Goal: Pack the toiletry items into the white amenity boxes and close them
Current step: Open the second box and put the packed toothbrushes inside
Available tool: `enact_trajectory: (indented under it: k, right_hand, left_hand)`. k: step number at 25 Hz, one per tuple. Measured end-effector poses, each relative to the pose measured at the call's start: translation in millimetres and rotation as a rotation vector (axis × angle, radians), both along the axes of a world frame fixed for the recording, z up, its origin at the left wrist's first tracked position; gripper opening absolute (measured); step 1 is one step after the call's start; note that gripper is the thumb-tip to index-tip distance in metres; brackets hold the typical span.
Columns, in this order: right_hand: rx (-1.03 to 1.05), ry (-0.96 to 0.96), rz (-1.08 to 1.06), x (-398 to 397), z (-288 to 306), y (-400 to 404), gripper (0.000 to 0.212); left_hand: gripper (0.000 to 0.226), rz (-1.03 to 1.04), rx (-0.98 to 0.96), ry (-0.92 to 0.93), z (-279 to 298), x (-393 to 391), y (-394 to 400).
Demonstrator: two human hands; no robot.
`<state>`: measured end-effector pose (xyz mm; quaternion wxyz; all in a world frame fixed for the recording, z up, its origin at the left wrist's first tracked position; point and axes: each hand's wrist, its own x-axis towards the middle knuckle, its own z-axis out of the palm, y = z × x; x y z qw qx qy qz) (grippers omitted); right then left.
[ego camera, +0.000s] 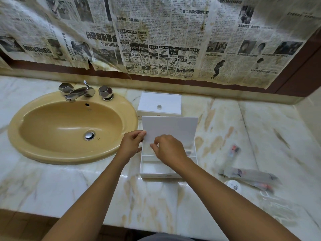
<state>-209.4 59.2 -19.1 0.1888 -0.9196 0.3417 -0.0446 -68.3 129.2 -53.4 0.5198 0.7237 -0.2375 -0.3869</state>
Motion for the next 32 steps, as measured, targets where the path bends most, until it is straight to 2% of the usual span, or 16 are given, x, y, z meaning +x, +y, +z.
enact_trajectory:
  k: [4,7,14,18,21,23,27,32]
  right_hand:
    - [0.222,0.181,-0.008,-10,-18,5,0.054]
    - [0.277,0.135,-0.052,-14,-25,6,0.056]
    - [0.215,-0.216,-0.247,-37,4,-19,0.031]
    - [0.179,-0.486,-0.541,-65,16,-41,0.024]
    - [0.124,-0.583,-0.764,-89,7,-59,0.02]
    - [0.063,-0.498,-0.862,-105,-3,-72,0.015]
    - [0.12,0.056,-0.901,-135,-22,-91,0.042]
    - [0.178,0.209,-0.933,-150,-40,-93,0.048]
  left_hand:
    - [0.024,0.018,0.004,-0.009,-1,-1,0]
    - [0.024,0.026,0.011,-0.017,-1,-1,0]
    - [0.025,0.036,0.012,-0.01,-1,-3,0]
    - [0.023,0.037,0.02,0.007,3,-4,0]
    - [0.024,0.011,0.032,0.005,4,-5,4]
    - [0.025,-0.003,0.046,0.0,4,-6,8]
    - [0.025,-0.036,0.057,0.012,7,-11,12]
    - [0.024,-0.042,0.051,0.051,7,-13,17]
